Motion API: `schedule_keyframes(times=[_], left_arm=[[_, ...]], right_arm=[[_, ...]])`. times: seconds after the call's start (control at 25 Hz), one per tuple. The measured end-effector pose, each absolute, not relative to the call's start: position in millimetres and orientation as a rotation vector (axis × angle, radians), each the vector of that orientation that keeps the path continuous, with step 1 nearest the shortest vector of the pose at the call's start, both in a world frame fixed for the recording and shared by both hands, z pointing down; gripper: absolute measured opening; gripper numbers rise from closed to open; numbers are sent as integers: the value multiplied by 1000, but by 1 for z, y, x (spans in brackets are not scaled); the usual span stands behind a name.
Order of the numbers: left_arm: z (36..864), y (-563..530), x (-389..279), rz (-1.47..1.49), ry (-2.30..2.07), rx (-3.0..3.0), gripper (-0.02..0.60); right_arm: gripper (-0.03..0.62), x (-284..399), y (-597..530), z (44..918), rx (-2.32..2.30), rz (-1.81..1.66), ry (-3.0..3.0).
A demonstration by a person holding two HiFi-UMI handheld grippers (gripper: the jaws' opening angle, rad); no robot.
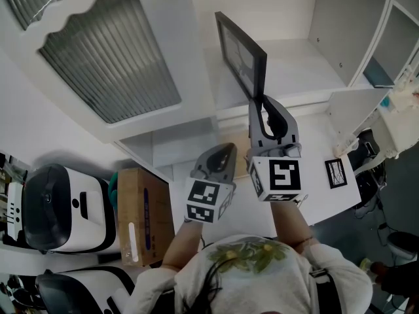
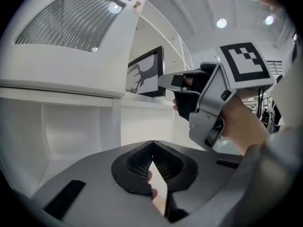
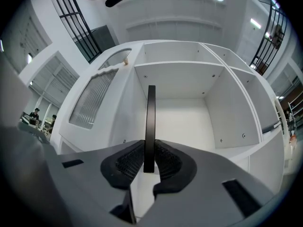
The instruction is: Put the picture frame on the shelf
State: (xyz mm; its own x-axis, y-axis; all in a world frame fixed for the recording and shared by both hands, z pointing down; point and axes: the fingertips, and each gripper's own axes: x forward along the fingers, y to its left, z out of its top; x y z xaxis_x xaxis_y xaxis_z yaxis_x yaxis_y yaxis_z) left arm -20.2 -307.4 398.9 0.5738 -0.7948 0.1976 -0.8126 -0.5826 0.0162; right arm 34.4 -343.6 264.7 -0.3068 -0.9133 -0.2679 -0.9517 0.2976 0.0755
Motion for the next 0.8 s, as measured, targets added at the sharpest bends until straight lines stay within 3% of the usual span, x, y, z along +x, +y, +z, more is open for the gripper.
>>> schedule_keyframes(times=[0.8], left_arm=[[403,-316,-24,267,-1392,2679,28]], right_arm=[[84,32,-372,265,-1717,271,2408]])
